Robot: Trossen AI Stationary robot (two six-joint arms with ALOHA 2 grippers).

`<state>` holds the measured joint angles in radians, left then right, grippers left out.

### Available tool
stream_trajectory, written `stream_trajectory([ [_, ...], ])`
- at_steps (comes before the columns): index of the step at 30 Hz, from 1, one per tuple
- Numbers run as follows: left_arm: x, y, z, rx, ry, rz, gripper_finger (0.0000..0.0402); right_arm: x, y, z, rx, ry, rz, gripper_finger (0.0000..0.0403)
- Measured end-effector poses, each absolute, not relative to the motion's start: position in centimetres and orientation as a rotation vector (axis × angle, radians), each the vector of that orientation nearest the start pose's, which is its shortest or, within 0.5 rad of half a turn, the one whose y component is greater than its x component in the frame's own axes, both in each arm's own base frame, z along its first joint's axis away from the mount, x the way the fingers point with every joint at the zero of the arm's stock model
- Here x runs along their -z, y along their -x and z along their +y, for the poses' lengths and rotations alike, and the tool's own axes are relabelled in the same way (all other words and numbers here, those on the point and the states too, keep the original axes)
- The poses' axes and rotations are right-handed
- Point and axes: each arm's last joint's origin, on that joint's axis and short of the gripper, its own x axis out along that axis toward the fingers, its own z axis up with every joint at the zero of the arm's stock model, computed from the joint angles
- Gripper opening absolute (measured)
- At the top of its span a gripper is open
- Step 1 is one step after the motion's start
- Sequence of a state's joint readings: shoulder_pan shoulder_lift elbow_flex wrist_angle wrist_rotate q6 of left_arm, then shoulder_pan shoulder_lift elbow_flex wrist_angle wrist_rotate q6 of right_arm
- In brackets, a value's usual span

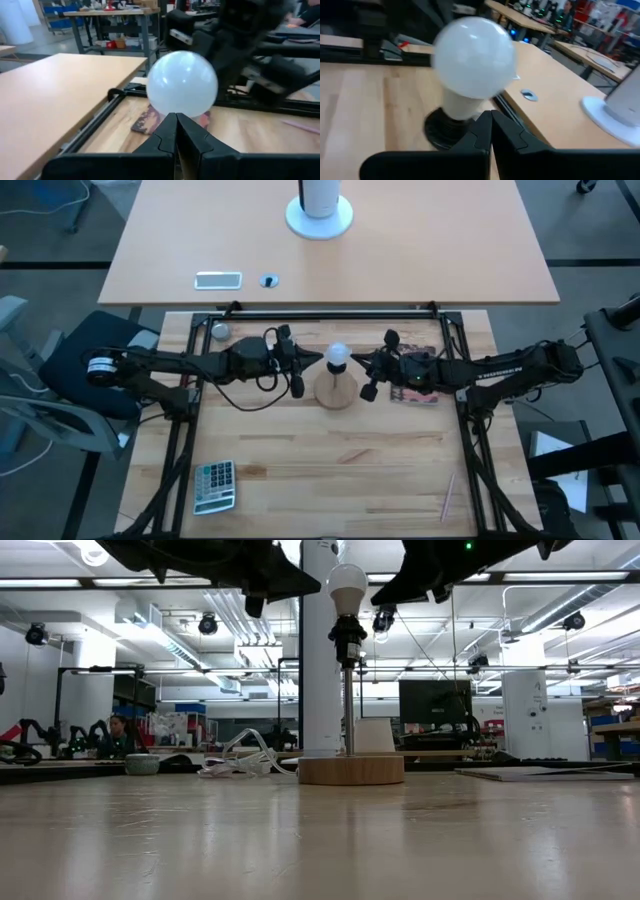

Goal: Screw lightbulb
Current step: Insert the lightbulb into the lamp

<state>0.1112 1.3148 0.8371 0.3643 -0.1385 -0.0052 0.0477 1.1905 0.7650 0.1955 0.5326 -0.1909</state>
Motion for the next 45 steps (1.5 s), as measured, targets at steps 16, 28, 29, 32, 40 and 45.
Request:
stream_trajectory([
  [16, -28.5, -30.1, 3.8, -0.162, -0.003, 0.07, 0.0, -28.7, -26.3, -1.6, 0.446, 0.301, 0.216, 0.0002],
  [28, -28.1, -30.6, 3.9, -0.184, 0.014, 0.045, 0.0, -28.6, -26.3, -1.0, 0.406, 0.271, 0.216, 0.0002],
  [29, -28.1, -30.6, 3.9, -0.184, 0.014, 0.045, 0.0, -28.6, -26.3, -1.0, 0.404, 0.27, 0.216, 0.0002],
  [32, -28.1, -30.6, 3.9, -0.186, 0.014, 0.045, 0.0, -28.6, -26.3, -0.9, 0.401, 0.261, 0.215, 0.0002],
  [40, -28.1, -30.6, 4.0, -0.202, 0.014, 0.047, 0.0, -28.3, -26.3, -0.6, 0.377, 0.232, 0.235, 0.0002],
  [45, -28.1, -30.6, 4.2, -0.21, 0.015, 0.048, 0.0, -28.3, -26.3, -0.5, 0.369, 0.23, 0.236, 0.0002],
])
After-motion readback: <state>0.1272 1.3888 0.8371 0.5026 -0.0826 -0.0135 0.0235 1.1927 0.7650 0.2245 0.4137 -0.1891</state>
